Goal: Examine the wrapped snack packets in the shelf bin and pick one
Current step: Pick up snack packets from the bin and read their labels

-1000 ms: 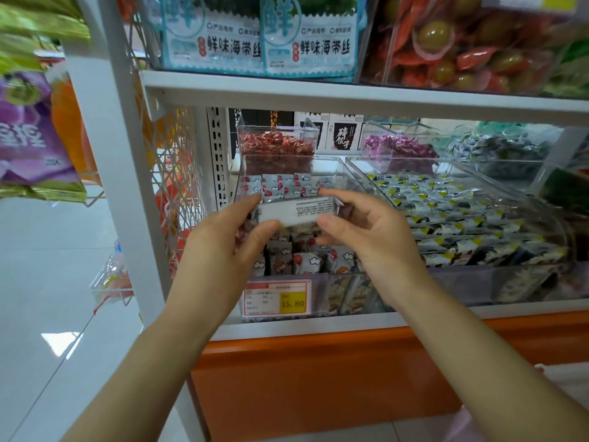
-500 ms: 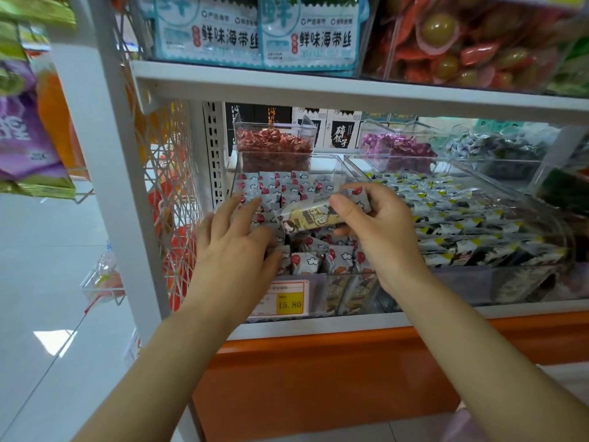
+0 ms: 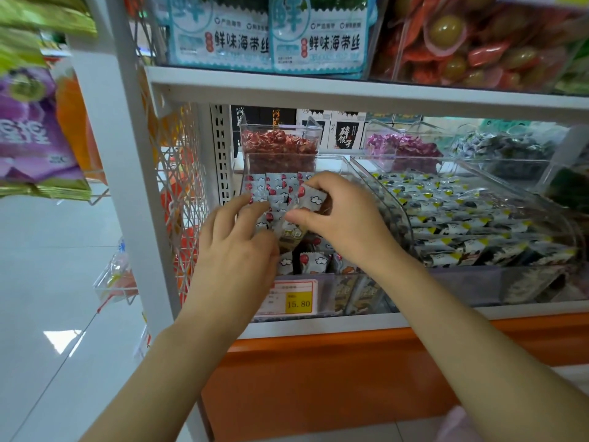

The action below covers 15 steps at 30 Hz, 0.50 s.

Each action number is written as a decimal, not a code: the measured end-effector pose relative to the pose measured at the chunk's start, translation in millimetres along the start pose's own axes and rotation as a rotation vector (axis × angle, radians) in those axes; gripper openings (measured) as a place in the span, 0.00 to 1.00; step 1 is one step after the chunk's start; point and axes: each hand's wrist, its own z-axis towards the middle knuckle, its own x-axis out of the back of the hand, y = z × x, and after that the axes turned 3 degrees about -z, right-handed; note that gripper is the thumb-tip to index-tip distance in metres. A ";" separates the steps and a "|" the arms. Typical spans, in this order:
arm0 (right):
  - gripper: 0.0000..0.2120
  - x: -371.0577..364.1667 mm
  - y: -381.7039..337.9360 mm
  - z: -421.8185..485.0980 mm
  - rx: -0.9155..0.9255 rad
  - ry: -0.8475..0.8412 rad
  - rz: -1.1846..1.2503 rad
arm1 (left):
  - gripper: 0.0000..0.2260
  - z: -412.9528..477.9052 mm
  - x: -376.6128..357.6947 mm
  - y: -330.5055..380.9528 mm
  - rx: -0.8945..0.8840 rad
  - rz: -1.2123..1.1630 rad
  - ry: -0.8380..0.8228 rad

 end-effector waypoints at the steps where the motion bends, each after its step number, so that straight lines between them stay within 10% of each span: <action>1: 0.23 2.3 -0.7 1.4 0.014 -0.001 -0.023 | 0.03 -0.5 0.1 -0.6 0.003 -0.005 -0.009; 15: 0.11 -22.8 1.2 -7.4 0.114 -0.163 -0.338 | 0.06 -0.6 3.4 -11.2 0.122 -0.221 0.011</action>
